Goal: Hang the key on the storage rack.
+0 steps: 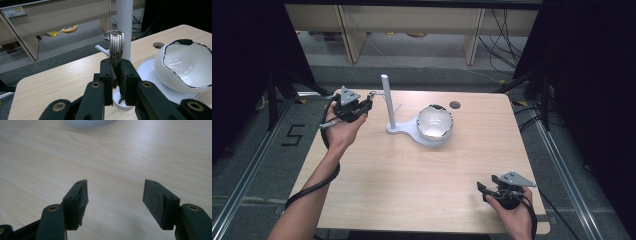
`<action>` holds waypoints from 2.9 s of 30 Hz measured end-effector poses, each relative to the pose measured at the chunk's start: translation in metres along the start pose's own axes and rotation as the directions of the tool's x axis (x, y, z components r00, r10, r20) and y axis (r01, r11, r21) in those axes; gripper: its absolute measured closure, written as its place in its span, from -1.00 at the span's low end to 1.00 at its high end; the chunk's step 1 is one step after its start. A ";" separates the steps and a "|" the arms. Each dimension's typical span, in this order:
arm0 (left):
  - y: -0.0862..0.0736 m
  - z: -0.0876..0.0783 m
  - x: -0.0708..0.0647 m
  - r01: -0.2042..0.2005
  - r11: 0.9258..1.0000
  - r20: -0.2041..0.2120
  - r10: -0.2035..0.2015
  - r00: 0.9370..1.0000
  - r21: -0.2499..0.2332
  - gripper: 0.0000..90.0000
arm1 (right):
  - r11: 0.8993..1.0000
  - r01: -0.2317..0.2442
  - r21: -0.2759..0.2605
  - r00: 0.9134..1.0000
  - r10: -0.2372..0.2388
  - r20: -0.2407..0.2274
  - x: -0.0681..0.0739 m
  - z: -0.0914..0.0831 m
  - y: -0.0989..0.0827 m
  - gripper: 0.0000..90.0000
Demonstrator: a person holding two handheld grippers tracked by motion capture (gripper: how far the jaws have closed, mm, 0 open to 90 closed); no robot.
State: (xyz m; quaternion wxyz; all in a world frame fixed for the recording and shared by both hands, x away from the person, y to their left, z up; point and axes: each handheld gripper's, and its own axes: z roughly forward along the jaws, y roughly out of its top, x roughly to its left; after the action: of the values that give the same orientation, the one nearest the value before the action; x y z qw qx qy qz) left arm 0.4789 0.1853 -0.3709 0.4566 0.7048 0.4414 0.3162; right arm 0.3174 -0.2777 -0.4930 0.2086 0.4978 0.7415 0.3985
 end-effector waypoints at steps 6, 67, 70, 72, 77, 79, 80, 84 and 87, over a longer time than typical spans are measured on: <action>-0.003 0.004 0.001 0.005 1.000 -0.005 -0.005 1.000 0.021 0.80 | 1.000 0.002 0.001 1.000 -0.002 0.001 -0.001 0.000 0.000 -0.16; 0.035 0.026 0.006 -0.197 0.878 0.040 0.200 0.979 0.437 0.80 | 1.000 0.006 0.004 1.000 -0.006 0.002 0.000 0.002 -0.001 -0.16; 0.036 0.029 0.009 -0.187 0.874 0.032 0.193 0.981 0.448 0.80 | 1.000 0.004 0.019 1.000 -0.004 0.002 0.001 0.001 -0.001 -0.16; 0.037 0.031 0.010 -0.187 0.871 0.035 0.192 0.981 0.455 0.80 | 1.000 0.003 0.018 1.000 -0.003 0.002 0.001 0.001 -0.001 -0.16; 0.038 0.032 0.011 -0.187 0.869 0.032 0.194 0.980 0.459 0.80 | 1.000 0.002 0.005 1.000 -0.002 -0.006 0.000 0.002 -0.001 -0.16; 0.039 0.031 0.011 -0.192 0.871 0.030 0.201 0.979 0.452 0.80 | 1.000 0.002 0.005 1.000 -0.002 -0.006 0.000 0.002 -0.001 -0.16; 0.039 0.029 0.010 -0.193 0.874 0.029 0.201 0.979 0.446 0.80 | 1.000 0.003 0.009 1.000 -0.003 -0.001 0.000 0.002 -0.001 -0.16; 0.041 0.027 0.009 -0.199 0.879 0.031 0.206 0.978 0.434 0.80 | 0.999 -0.031 0.027 1.000 0.031 0.007 0.003 0.001 -0.001 -0.16; 0.044 0.023 0.009 -0.200 0.887 0.023 0.209 0.978 0.416 0.80 | 1.000 -0.010 -0.001 1.000 0.010 0.010 0.002 0.002 -0.002 -0.16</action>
State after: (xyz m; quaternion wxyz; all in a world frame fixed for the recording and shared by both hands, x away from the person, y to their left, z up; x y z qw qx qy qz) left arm 0.5170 0.1760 -0.3388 0.2553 0.8247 0.4269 0.2692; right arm 0.3172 -0.2754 -0.4956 0.2103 0.5035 0.7377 0.3975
